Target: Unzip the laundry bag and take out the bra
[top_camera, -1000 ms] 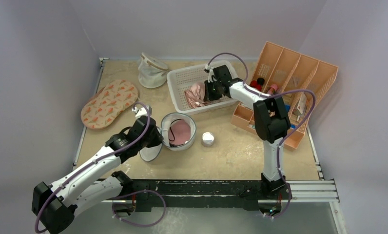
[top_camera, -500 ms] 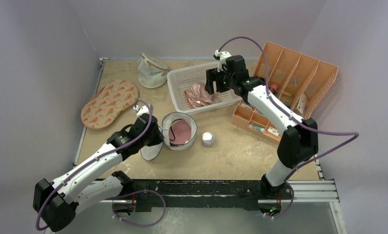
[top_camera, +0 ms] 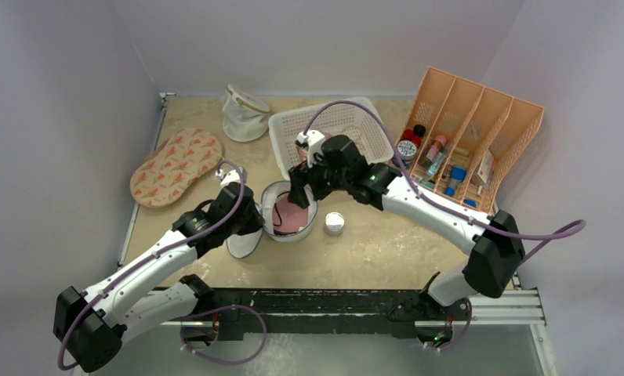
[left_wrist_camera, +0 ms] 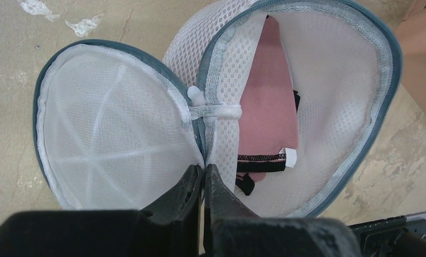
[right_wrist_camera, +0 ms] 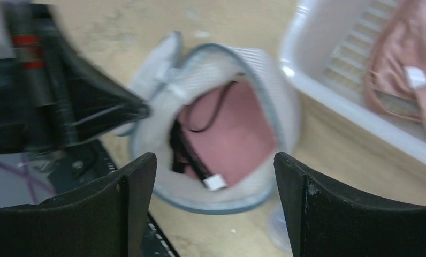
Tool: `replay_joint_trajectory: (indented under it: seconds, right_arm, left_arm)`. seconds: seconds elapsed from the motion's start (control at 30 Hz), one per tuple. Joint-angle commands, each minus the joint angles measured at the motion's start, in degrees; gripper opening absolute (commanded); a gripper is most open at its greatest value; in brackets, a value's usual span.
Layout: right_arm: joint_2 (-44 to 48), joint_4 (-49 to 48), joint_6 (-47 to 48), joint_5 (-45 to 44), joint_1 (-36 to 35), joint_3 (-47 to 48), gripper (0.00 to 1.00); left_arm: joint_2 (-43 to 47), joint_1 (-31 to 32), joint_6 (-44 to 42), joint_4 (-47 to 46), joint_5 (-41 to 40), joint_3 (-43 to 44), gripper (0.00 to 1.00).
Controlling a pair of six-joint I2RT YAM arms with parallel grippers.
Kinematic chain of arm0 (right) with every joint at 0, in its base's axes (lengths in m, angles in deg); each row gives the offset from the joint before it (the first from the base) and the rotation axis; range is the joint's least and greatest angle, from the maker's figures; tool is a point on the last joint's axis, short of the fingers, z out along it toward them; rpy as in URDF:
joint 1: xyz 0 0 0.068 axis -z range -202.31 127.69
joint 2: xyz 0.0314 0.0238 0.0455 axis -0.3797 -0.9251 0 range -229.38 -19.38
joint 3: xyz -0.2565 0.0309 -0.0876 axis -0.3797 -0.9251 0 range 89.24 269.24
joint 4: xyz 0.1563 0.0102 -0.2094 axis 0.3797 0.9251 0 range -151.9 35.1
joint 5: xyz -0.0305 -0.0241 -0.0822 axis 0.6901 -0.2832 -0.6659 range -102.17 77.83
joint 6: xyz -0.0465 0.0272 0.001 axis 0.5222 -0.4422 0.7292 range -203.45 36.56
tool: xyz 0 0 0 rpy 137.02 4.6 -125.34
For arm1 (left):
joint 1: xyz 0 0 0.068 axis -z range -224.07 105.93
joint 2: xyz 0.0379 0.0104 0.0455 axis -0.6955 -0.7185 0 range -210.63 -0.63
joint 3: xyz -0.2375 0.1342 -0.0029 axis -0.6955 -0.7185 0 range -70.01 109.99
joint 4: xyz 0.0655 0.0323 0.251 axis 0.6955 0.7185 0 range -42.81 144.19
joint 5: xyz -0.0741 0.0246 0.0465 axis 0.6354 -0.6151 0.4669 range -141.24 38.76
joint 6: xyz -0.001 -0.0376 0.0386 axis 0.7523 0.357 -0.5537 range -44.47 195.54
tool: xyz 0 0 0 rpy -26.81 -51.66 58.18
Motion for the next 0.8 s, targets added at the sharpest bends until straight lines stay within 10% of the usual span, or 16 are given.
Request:
replay_joint_trajectory:
  seconds: [0.0, 0.47, 0.77]
  right_arm:
    - [4.93, -10.08, -4.43, 0.27, -6.06, -1.35, 0.82]
    - [-6.56, -12.18, -5.07, -2.70, -9.80, -2.16, 0.45]
    - [-12.37, -10.72, -7.06, -18.46, -10.31, -1.97, 0.45]
  left_arm:
    - [-0.09, -0.03, 1.05, -2.50, 0.97, 0.54, 0.00]
    - [3.91, 0.00, 4.09, -1.61, 0.38, -0.62, 0.00]
    - [3.95, -0.01, 2.93, -1.70, 1.39, -1.64, 0.00]
